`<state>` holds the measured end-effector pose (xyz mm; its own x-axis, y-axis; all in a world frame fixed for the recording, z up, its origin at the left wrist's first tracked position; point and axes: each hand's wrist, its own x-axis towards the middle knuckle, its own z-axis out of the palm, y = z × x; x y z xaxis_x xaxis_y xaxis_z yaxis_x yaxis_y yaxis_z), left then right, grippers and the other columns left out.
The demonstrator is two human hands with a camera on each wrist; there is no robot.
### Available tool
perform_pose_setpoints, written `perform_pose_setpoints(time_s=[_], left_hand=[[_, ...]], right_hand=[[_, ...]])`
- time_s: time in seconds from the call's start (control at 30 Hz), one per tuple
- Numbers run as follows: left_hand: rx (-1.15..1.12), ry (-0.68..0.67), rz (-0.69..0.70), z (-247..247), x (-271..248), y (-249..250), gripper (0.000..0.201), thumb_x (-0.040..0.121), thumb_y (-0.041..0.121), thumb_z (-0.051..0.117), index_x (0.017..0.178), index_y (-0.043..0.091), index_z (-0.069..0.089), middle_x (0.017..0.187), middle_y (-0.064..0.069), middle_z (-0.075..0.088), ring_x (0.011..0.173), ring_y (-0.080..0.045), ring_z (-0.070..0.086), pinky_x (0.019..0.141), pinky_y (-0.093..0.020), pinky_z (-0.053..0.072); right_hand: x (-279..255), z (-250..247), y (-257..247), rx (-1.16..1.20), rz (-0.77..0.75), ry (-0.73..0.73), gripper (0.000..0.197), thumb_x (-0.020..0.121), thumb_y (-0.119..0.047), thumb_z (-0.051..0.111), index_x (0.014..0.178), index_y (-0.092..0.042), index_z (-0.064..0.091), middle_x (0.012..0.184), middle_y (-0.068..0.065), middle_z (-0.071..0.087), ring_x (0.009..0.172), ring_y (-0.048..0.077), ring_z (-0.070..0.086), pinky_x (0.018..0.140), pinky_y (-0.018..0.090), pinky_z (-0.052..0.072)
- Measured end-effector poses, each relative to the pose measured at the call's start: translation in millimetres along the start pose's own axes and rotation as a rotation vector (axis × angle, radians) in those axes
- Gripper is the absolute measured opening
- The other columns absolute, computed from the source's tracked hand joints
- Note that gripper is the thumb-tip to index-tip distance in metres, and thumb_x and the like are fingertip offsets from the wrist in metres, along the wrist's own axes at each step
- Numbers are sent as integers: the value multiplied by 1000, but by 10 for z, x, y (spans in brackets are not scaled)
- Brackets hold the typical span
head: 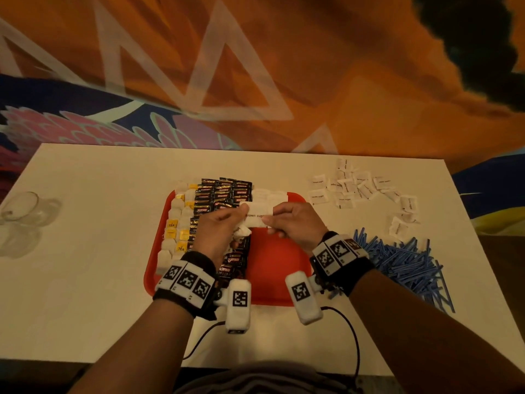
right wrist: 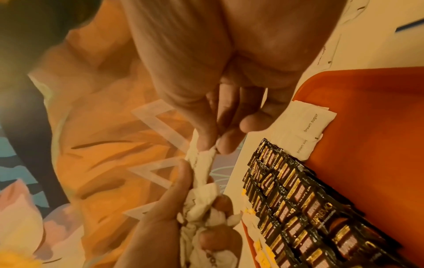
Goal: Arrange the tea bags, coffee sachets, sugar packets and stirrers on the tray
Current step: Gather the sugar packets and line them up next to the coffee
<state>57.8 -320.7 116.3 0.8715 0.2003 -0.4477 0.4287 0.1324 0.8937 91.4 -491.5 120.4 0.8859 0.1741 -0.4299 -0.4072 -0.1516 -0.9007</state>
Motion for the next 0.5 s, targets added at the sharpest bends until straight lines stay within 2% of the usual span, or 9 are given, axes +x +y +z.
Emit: perform_pose_setpoints(time_s=[0.07,0.17,0.3,0.37,0.43,0.5], left_hand=[[8,63,7,-17,35,-33,21,89,36,72,86,16,79,77,-10,72,57,-19,54,45,-26,42],[9,145,-32,-100,90,-119,22,89,37,72,87,16,78,73,-5,71,56,-19,53,47,-26,41],[14,148,-108,-252,150,-239,24,89,38,72,91,15,78,75,-5,71,52,-17,51,44,-25,40],[23,147,-146,-328,167,-293,26,88,41,72,92,16,77,78,-7,72,52,-17,50,45,-26,40],[40,145,-168,-411,182,-349,27,88,44,71,92,18,77,82,-8,73,54,-18,51,47,-27,40],[49,145,-188,-491,189,-391,28,88,45,70,93,19,78,82,-8,72,57,-20,52,48,-26,40]], right_hand=[[44,-12,46,-22,15,13,10,83,-9,76,84,-9,65,65,1,68,53,5,63,49,16,46],[162,-57,194,-105,52,36,12,85,-10,74,82,-15,63,69,3,68,50,0,62,49,15,47],[393,-148,473,-305,86,101,7,86,-16,72,87,-15,65,74,-1,69,50,-5,61,54,13,45],[510,-178,592,-348,109,111,7,87,-16,71,90,-14,66,79,-1,70,54,-1,62,58,16,49],[624,-187,687,-351,131,106,7,87,-15,71,90,-14,65,84,3,71,60,3,64,67,23,53],[729,-170,751,-343,142,79,7,88,-16,70,91,-15,64,84,1,70,62,3,65,64,20,52]])
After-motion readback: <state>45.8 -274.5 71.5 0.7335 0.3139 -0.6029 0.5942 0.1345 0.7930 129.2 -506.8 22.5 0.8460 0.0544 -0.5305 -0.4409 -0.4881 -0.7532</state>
